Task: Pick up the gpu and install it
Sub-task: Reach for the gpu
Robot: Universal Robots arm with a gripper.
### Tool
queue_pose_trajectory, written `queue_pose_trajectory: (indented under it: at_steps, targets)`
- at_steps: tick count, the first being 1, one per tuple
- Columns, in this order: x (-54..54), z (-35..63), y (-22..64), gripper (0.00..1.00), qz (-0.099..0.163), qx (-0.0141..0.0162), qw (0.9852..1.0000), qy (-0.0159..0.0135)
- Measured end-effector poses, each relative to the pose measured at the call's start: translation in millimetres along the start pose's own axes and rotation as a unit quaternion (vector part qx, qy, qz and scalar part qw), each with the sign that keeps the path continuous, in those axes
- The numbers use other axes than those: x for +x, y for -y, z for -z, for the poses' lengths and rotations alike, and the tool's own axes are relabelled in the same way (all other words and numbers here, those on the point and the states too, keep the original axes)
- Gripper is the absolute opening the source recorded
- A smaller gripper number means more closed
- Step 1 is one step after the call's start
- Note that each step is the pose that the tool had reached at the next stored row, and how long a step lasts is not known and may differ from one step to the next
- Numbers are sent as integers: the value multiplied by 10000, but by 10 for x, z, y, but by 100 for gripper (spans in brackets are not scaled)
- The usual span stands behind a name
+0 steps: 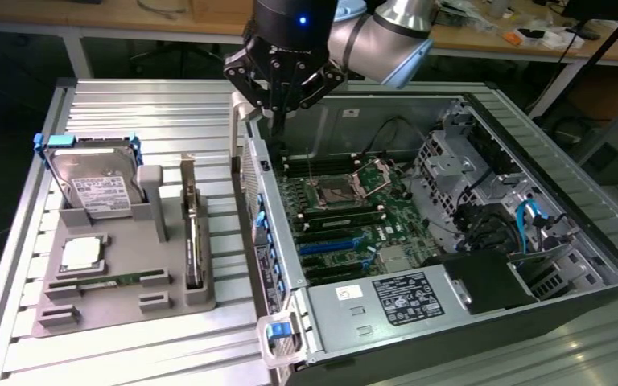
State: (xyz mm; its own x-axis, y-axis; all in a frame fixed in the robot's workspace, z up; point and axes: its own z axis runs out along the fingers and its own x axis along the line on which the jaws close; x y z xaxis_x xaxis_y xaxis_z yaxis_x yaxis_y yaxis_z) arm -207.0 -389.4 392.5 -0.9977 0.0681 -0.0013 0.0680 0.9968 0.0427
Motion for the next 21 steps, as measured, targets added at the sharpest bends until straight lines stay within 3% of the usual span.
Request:
queue_pose_trajectory:
  at_steps: [21]
  targets:
    - [193, -5, -93, 11, -12, 1, 10000, 0]
